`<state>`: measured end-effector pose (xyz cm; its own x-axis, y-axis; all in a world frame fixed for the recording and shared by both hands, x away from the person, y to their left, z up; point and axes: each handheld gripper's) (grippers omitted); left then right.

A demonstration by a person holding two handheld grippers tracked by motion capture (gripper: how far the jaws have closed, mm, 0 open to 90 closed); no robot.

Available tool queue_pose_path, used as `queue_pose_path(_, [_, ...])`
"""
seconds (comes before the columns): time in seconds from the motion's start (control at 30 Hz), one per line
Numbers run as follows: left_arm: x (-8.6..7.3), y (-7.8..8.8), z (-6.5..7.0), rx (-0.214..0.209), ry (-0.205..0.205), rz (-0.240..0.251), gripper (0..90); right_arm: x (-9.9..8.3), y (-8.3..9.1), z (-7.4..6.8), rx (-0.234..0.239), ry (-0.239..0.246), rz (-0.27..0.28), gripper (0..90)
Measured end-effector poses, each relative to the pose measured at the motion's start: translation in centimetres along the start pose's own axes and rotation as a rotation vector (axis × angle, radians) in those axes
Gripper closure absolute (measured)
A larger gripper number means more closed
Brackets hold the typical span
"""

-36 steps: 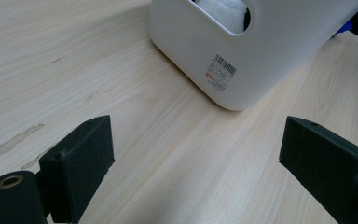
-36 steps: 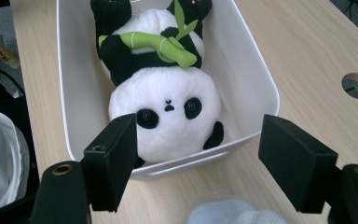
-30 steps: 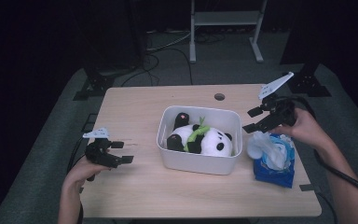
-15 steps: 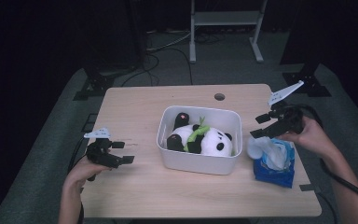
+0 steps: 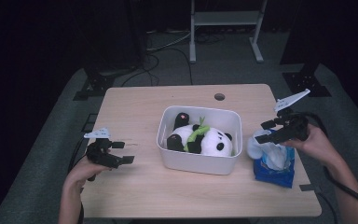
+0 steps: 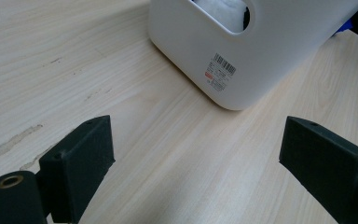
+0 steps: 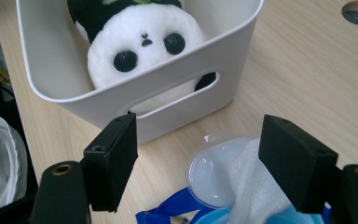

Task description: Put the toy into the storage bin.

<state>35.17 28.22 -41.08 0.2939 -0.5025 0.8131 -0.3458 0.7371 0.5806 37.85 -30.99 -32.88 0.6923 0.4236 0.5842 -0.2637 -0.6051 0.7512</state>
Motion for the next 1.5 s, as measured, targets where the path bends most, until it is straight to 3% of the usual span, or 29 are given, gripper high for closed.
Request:
queue_pose_path(0.4, [-0.1,-0.1,-0.1,-0.003,0.002,0.000,8.7,-2.1,-0.9,1.0,0.016,-0.056,-0.003,26.6])
queue_pose_path(1.5, [-0.1,-0.1,0.0,-0.004,-0.001,-0.003,8.7,-6.3,-1.3,1.3,0.036,-0.111,0.022,26.1])
Point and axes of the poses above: each handheld gripper's, and its own axes: y roughly backward along the jaws, x roughly out of its top, z roughly to its right, and after that the axes turned 15 degrees about -y, right-handed
